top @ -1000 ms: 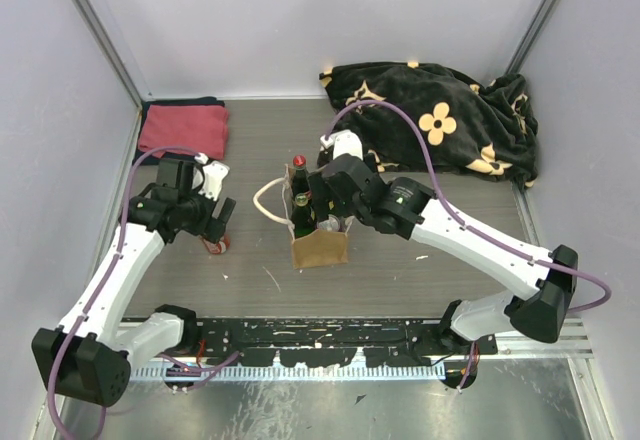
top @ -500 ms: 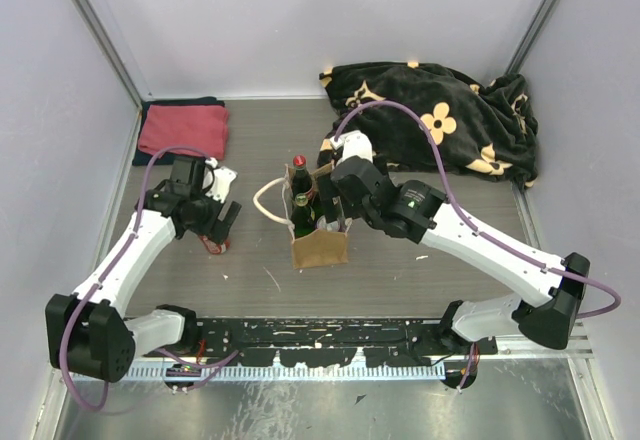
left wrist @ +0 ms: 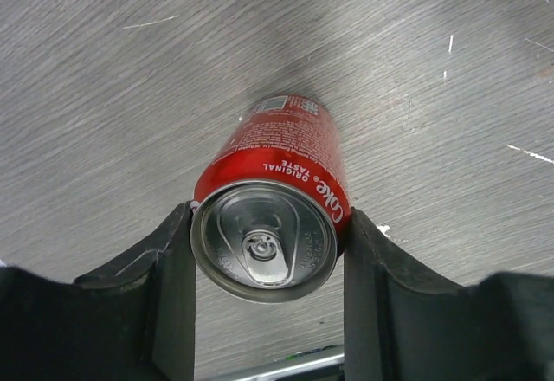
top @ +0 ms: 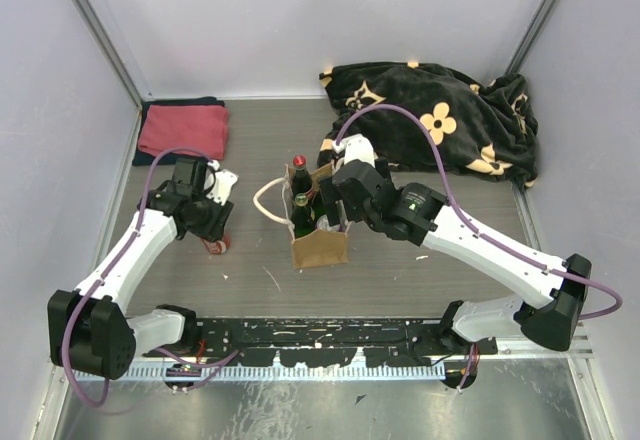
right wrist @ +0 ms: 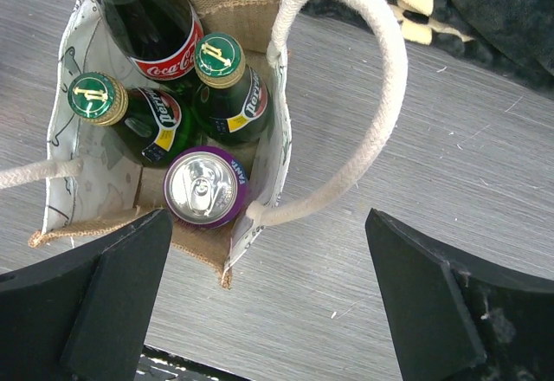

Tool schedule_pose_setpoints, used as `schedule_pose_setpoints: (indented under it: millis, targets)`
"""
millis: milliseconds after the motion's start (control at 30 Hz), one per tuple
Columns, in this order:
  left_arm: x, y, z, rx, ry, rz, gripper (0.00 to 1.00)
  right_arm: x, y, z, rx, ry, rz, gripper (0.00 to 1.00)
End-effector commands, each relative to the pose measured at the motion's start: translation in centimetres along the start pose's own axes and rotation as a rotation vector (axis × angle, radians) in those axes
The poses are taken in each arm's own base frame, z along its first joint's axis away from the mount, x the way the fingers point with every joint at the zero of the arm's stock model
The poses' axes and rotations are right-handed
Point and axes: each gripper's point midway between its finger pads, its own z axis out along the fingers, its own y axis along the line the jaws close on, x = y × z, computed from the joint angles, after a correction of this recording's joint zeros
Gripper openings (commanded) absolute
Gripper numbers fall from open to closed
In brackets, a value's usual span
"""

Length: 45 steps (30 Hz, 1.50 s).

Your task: Place the beverage into the canvas bag

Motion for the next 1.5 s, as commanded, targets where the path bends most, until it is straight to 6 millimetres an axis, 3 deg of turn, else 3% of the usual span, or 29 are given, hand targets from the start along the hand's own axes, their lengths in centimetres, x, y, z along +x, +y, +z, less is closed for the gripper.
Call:
schedule_pose_setpoints:
  millis: [0, 100, 233, 533, 733, 967, 1233, 1467]
  targets:
    - [0.1, -0.3, -0.3, 0.022, 0.008, 0.011, 0.30, -1.5, 0.0, -1.2, -0.022, -0.061, 0.040, 1.00]
    - [-0.4, -0.4, -1.1, 0.032, -0.001, 0.010, 0.14, -1.2, 0.0, -1.1, -0.024, -0.048, 0.028, 1.00]
    - [-1.6, -0.5, -3.3, 0.045, -0.034, 0.004, 0.07, -0.6, -0.1, -1.0, -0.018, -0.033, 0.034, 1.00]
    - [-5.6, -0.2, -9.9, 0.049, -0.173, -0.009, 0.04, 2.9, -0.8, 0.1, 0.024, 0.030, 0.091, 1.00]
    - [-9.2, -0.1, -15.8, 0.058, -0.316, -0.019, 0.05, 5.5, -1.0, 1.1, 0.035, 0.059, 0.116, 1.00]
    - [-13.7, -0.9, -21.7, 0.125, -0.468, -0.055, 0.05, 6.6, -0.9, 2.1, 0.044, 0.063, 0.121, 1.00]
    - [-17.4, -2.3, -24.8, 0.231, -0.570, -0.092, 0.05, 5.6, -0.7, 1.9, 0.036, 0.040, 0.129, 1.00]
    - [-19.5, -5.5, -23.2, 0.332, -0.541, -0.058, 0.04, 7.3, 0.0, 2.1, -0.004, 0.100, 0.126, 1.00]
